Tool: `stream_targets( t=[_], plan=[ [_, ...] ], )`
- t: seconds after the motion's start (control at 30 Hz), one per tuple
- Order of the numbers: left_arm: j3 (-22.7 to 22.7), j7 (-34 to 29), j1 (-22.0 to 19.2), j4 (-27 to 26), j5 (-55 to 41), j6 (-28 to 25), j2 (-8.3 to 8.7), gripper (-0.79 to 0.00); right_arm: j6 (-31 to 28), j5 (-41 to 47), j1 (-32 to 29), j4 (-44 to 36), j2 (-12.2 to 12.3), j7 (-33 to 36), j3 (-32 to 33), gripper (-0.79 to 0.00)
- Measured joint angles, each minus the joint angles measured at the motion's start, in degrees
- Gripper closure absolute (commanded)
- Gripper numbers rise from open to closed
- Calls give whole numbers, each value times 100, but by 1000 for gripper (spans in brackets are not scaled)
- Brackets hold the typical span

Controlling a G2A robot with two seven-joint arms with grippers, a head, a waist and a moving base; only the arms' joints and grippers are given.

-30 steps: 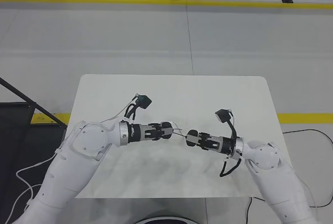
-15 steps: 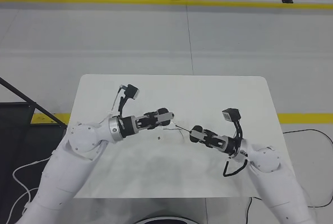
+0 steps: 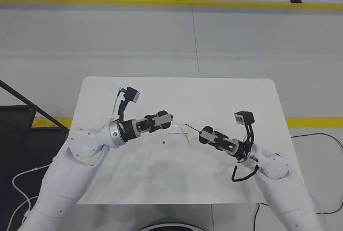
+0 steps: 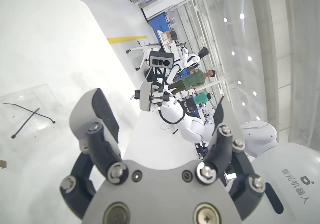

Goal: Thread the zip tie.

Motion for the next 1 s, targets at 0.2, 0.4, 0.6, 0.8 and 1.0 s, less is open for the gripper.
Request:
stream_targets(
  t=[0.2,0.4,0.6,0.8,1.0],
  plan=[
    [36,351,96,-52,158,-156,-24,-785,178,-84,-41,-85,-19,-332,7,0],
    [447,1318,222,170,385,-942,-150,-785,354,-96,-9,-108,-74,-789,-77,0],
    [831,2014,122,522,898,-1573,-278,-785,403,-220,37,-48,-119,-999,-164,0],
    [1086,2519,58,790,1304,-1939,-382,-723,451,-342,58,-50,-152,-1118,-226,0],
    [1209,2915,51,958,1689,-2174,-457,-397,490,-344,91,-8,-175,-1130,-251,0]
  ],
)
